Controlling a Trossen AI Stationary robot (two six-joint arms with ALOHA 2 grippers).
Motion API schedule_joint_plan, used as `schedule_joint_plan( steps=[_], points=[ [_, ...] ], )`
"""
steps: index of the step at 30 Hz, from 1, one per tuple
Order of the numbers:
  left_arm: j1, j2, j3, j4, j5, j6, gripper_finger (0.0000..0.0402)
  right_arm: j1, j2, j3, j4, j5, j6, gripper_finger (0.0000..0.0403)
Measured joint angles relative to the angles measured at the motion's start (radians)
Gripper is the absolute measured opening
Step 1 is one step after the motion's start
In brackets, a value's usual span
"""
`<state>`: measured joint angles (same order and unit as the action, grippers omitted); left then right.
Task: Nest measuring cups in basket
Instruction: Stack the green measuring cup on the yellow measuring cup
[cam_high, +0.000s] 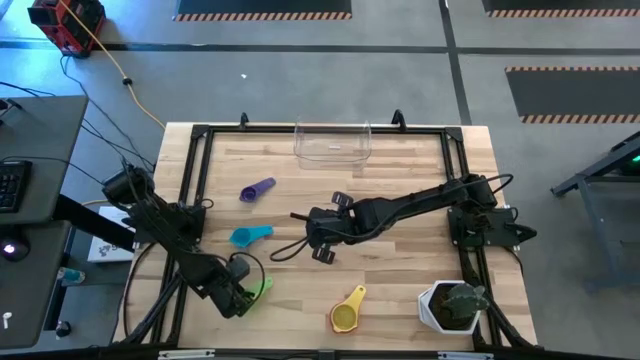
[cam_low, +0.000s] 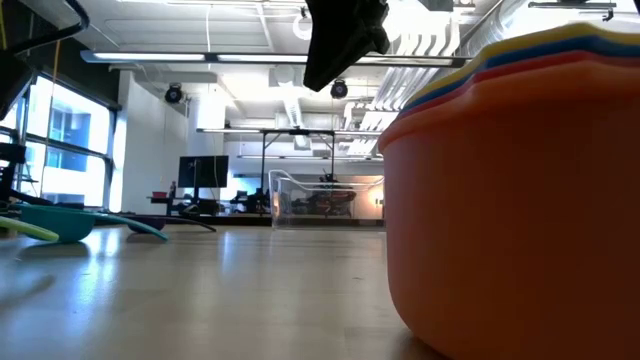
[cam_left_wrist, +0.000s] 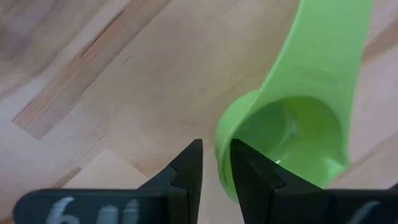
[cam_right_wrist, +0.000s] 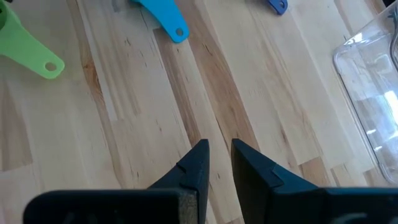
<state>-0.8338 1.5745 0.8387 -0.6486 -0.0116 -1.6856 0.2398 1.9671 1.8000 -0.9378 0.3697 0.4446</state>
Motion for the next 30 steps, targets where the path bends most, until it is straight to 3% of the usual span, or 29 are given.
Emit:
schedule_joint_plan(
  steps=[7,13,21,30],
  points=[
    [0.006,0.0,0.0,0.024,-0.033,0.014,0.0011,0.0,0.0,0.0,0.002,0.0,0.0,0.0059],
    [0.058,0.0,0.0,0.043,-0.051,0.053,0.0006,0.0,0.0,0.0,0.004,0.001,0.001,0.0059],
    [0.242,-0.001,0.0,0.176,-0.054,0.243,0.0004,0.0,0.0,0.0,0.008,0.051,0.038,0.0059],
    [0.46,-0.001,0.0,0.232,-0.056,0.456,0.0004,-0.024,0.0,0.0,-0.075,0.182,0.196,0.0059]
  ],
)
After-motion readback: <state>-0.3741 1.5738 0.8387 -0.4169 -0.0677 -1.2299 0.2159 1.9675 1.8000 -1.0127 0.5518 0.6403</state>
